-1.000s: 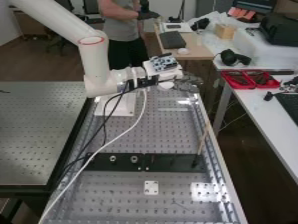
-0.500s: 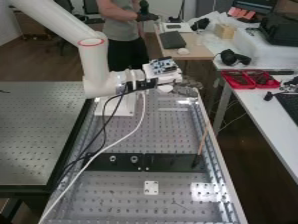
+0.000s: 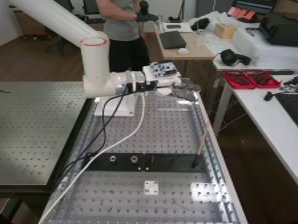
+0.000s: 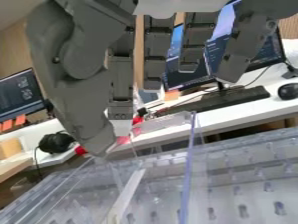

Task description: Grab the paper clip and place it in the clear container

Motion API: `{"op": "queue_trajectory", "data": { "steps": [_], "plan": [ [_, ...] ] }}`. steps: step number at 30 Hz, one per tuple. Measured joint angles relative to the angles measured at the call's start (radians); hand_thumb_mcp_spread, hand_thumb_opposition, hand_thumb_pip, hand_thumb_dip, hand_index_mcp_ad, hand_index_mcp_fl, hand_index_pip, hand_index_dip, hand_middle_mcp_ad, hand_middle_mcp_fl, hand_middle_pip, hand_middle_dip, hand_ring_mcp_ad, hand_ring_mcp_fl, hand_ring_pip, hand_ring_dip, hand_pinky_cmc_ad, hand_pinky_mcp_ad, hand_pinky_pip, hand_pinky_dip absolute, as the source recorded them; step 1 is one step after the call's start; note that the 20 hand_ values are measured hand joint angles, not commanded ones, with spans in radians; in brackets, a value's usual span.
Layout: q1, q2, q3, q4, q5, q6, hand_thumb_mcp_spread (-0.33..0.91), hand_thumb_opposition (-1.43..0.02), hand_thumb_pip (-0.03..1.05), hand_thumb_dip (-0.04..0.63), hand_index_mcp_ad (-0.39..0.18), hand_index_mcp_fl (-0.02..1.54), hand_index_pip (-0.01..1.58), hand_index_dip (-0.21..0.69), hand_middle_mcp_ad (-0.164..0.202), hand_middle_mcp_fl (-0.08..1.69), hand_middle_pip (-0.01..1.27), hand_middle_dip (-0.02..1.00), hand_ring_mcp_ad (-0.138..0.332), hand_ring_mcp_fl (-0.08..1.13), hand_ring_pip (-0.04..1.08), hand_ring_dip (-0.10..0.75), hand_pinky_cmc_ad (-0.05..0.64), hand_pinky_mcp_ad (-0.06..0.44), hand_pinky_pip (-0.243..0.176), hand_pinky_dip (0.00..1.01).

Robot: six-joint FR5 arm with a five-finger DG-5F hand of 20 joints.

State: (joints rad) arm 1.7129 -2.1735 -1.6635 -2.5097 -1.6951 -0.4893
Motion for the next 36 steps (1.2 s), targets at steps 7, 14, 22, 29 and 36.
{"op": "queue_trajectory", "data": {
  "steps": [7, 14, 22, 29, 36],
  "plan": [
    [-0.005, 0.005, -0.008, 0.011, 0.014, 0.005, 0.46, -0.88, 0.56, 0.284, -0.154, 0.39, 1.13, 0.098, -0.021, 0.31, 0.12, 0.21, 0.087, 0.08, 0.12, 0.091, 0.347, 0.298, 0.094, 0.19],
    [-0.04, 0.11, -0.066, 0.019, 0.053, -0.003, 0.46, -0.87, 0.56, 0.284, -0.148, 0.39, 1.1, 0.098, -0.021, 0.32, 0.12, 0.21, 0.086, 0.08, 0.12, 0.091, 0.344, 0.298, 0.084, 0.19],
    [-0.075, 0.269, -0.161, -0.012, 0.182, -0.024, 0.4, -0.83, 0.5, 0.283, -0.138, 0.4, 0.53, 0.099, -0.003, 0.32, 0.12, 0.21, 0.087, 0.08, 0.12, 0.091, 0.347, 0.295, 0.051, 0.22],
    [-0.076, 0.367, -0.232, -0.028, 0.299, -0.049, 0.38, -0.82, 0.48, 0.286, -0.106, 0.47, 0.21, 0.148, -0.003, 0.3, 0.12, 0.2, 0.089, 0.08, 0.12, 0.096, 0.346, 0.314, 0.04, 0.24],
    [-0.081, 0.407, -0.255, -0.037, 0.338, -0.087, 0.39, -0.82, 0.48, 0.283, -0.105, 0.52, 0.13, 0.168, 0.003, 0.3, 0.12, 0.2, 0.087, 0.08, 0.11, 0.093, 0.375, 0.311, 0.021, 0.27]
  ]
}}
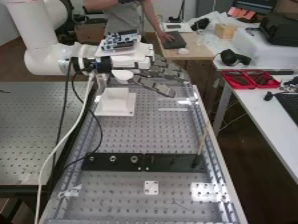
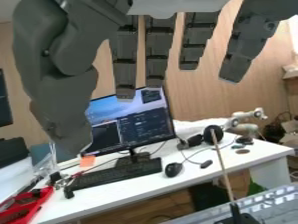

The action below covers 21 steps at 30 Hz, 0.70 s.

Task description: Grab the paper clip and place it in the clear container

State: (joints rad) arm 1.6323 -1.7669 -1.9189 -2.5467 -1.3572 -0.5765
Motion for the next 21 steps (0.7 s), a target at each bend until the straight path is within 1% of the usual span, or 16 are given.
{"op": "queue_trajectory", "data": {
  "steps": [9, 10, 14, 16, 17, 21],
  "plan": [
    [-0.014, 0.007, 0.02, -0.053, -0.032, -0.024, 0.39, -0.82, 0.48, 0.283, -0.106, 0.53, 0.09, 0.175, 0.005, 0.3, 0.12, 0.2, 0.086, 0.08, 0.11, 0.096, 0.379, 0.312, 0.021, 0.28],
    [-0.016, 0.009, 0.023, -0.058, -0.039, -0.026, 0.39, -0.82, 0.48, 0.283, -0.103, 0.53, 0.1, 0.188, 0.005, 0.3, 0.12, 0.2, 0.086, 0.08, 0.11, 0.096, 0.379, 0.312, 0.017, 0.28],
    [-0.021, 0.024, 0.026, -0.064, -0.059, -0.028, 0.39, -0.82, 0.48, 0.283, -0.103, 0.52, 0.09, 0.19, 0.005, 0.3, 0.12, 0.2, 0.087, 0.08, 0.11, 0.096, 0.379, 0.316, 0.017, 0.28],
    [-0.023, 0.03, 0.025, -0.063, -0.065, -0.029, 0.39, -0.82, 0.46, 0.271, -0.103, 0.52, 0.09, 0.192, 0.005, 0.3, 0.12, 0.2, 0.096, 0.08, 0.11, 0.093, 0.379, 0.316, 0.017, 0.28],
    [-0.024, 0.034, 0.024, -0.062, -0.068, -0.033, 0.39, -0.82, 0.44, 0.267, -0.103, 0.52, 0.09, 0.192, 0.005, 0.3, 0.12, 0.2, 0.098, 0.08, 0.11, 0.093, 0.379, 0.325, 0.017, 0.28],
    [-0.028, 0.047, 0.022, -0.064, -0.074, -0.039, 0.39, -0.82, 0.44, 0.267, -0.106, 0.52, 0.09, 0.192, 0.005, 0.3, 0.12, 0.2, 0.101, 0.08, 0.11, 0.096, 0.38, 0.33, 0.017, 0.29]
  ]
}}
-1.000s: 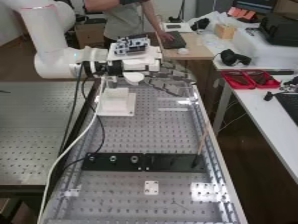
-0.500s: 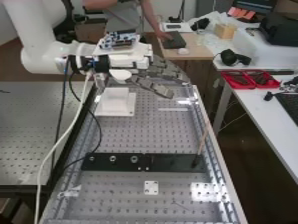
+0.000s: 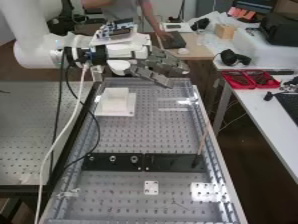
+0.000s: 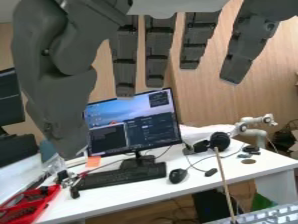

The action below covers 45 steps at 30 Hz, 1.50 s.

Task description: Grab the paper clip and place it in the clear container

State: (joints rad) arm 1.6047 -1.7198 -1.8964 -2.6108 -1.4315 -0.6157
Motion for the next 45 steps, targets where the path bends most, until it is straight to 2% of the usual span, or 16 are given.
{"op": "queue_trajectory", "data": {
  "steps": [2, 5, 9, 23, 45],
  "plan": [
    [-0.001, 0.011, 0.0, -0.01, -0.002, -0.01, 0.38, -0.82, 0.44, 0.265, -0.106, 0.52, 0.08, 0.192, 0.005, 0.3, 0.12, 0.2, 0.101, 0.08, 0.11, 0.093, 0.384, 0.33, 0.021, 0.31],
    [-0.003, 0.02, 0.003, -0.028, -0.005, -0.015, 0.38, -0.8, 0.44, 0.251, -0.101, 0.52, 0.08, 0.192, 0.005, 0.3, 0.12, 0.2, 0.101, 0.08, 0.12, 0.108, 0.379, 0.33, 0.003, 0.3],
    [-0.004, 0.024, 0.008, -0.045, -0.009, -0.014, 0.38, -0.79, 0.43, 0.246, -0.075, 0.51, 0.08, 0.192, 0.009, 0.3, 0.12, 0.2, 0.093, 0.08, 0.12, 0.11, 0.396, 0.33, 0.002, 0.31],
    [-0.005, 0.026, 0.004, -0.072, -0.032, 0.009, 0.37, -0.79, 0.43, 0.23, -0.075, 0.51, 0.07, 0.204, 0.012, 0.3, 0.12, 0.2, 0.117, 0.08, 0.11, 0.11, 0.394, 0.33, 0.002, 0.34],
    [-0.014, 0.047, -0.011, -0.072, -0.074, 0.003, 0.37, -0.79, 0.42, 0.223, -0.075, 0.49, 0.08, 0.218, 0.012, 0.3, 0.12, 0.2, 0.119, 0.08, 0.11, 0.11, 0.394, 0.33, 0.002, 0.35]
  ]
}}
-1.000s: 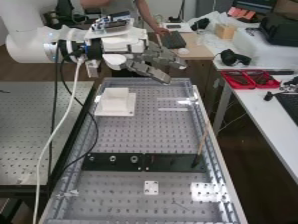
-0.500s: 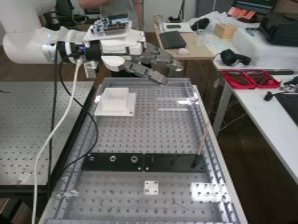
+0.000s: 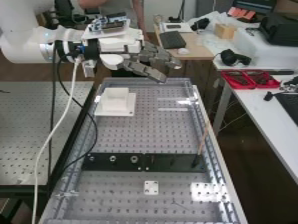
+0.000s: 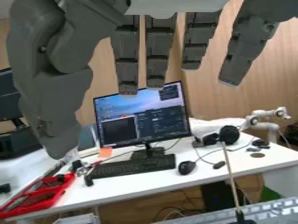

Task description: Grab the paper clip and place it in the clear container

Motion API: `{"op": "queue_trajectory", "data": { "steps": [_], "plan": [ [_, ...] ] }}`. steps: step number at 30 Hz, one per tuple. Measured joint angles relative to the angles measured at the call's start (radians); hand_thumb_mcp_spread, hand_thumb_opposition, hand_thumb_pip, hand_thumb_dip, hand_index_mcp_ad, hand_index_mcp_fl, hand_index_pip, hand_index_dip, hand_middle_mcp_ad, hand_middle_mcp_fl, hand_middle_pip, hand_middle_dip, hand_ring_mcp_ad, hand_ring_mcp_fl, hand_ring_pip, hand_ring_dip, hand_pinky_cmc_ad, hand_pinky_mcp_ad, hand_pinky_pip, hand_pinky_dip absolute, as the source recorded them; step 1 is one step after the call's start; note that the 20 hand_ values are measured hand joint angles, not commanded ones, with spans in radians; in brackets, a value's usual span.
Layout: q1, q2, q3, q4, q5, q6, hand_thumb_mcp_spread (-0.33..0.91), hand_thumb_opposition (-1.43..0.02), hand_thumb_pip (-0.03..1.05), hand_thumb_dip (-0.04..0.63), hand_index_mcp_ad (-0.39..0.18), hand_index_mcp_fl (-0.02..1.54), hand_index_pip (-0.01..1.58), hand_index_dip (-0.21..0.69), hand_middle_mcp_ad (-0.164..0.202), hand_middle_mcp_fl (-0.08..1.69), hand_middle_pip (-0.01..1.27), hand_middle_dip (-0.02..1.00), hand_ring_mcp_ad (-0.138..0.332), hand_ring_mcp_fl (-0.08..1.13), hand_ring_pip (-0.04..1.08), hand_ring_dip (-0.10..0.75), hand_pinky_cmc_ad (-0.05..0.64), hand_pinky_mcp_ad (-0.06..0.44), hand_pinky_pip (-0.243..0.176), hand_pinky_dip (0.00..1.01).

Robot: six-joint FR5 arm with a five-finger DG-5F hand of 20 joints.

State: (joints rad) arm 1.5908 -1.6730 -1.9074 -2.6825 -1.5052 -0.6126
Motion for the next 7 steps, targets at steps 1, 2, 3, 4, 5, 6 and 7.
{"op": "queue_trajectory", "data": {
  "steps": [1, 2, 3, 4, 5, 6, 7],
  "plan": [
    [0.0, 0.0, 0.001, -0.002, -0.002, 0.001, 0.37, -0.79, 0.42, 0.223, -0.075, 0.49, 0.08, 0.218, 0.012, 0.3, 0.12, 0.2, 0.119, 0.08, 0.11, 0.11, 0.394, 0.33, 0.002, 0.35],
    [0.0, -0.001, 0.002, -0.002, -0.003, 0.001, 0.37, -0.79, 0.42, 0.223, -0.075, 0.49, 0.08, 0.218, 0.012, 0.3, 0.12, 0.2, 0.119, 0.08, 0.11, 0.11, 0.394, 0.33, 0.002, 0.35],
    [0.0, -0.001, 0.002, -0.002, -0.004, 0.001, 0.37, -0.79, 0.42, 0.223, -0.075, 0.49, 0.08, 0.218, 0.012, 0.3, 0.12, 0.2, 0.119, 0.08, 0.11, 0.11, 0.394, 0.33, 0.002, 0.35],
    [0.0, -0.001, 0.002, -0.002, -0.006, 0.002, 0.37, -0.79, 0.42, 0.22, -0.075, 0.49, 0.08, 0.218, 0.012, 0.3, 0.12, 0.2, 0.119, 0.08, 0.11, 0.11, 0.394, 0.33, 0.002, 0.35],
    [-0.001, -0.002, 0.003, -0.001, -0.008, 0.003, 0.37, -0.79, 0.42, 0.223, -0.075, 0.49, 0.08, 0.218, 0.012, 0.3, 0.12, 0.2, 0.119, 0.08, 0.11, 0.11, 0.394, 0.33, 0.002, 0.35],
    [-0.001, -0.002, 0.003, -0.001, -0.009, 0.003, 0.37, -0.79, 0.42, 0.223, -0.075, 0.49, 0.08, 0.218, 0.012, 0.3, 0.12, 0.2, 0.119, 0.08, 0.11, 0.11, 0.394, 0.33, 0.002, 0.35],
    [-0.001, -0.002, 0.004, -0.001, -0.01, 0.003, 0.37, -0.79, 0.42, 0.223, -0.075, 0.49, 0.08, 0.218, 0.012, 0.3, 0.12, 0.2, 0.115, 0.08, 0.11, 0.11, 0.394, 0.33, 0.002, 0.35]
  ]
}}
